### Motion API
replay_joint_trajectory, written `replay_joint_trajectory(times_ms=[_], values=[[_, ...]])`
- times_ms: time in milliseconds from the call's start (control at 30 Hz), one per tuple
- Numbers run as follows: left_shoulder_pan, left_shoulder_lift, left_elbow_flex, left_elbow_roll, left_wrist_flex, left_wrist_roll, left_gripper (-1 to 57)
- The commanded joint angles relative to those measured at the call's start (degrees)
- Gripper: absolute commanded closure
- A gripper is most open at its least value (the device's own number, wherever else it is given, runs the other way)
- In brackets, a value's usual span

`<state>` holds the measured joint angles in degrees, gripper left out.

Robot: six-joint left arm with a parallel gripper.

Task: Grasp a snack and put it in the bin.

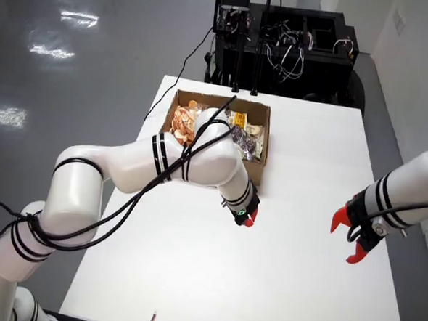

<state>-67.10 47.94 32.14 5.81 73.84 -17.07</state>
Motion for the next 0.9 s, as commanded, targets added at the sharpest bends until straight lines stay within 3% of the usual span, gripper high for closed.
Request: replay_joint_trajectory(times_ms=[33,900], values=[[0.0,1.3,-2.0,0.1,-0.1,0.1,56.7],[0.7,20.4,-36.0,0.1,-0.1,4.4,56.4]])
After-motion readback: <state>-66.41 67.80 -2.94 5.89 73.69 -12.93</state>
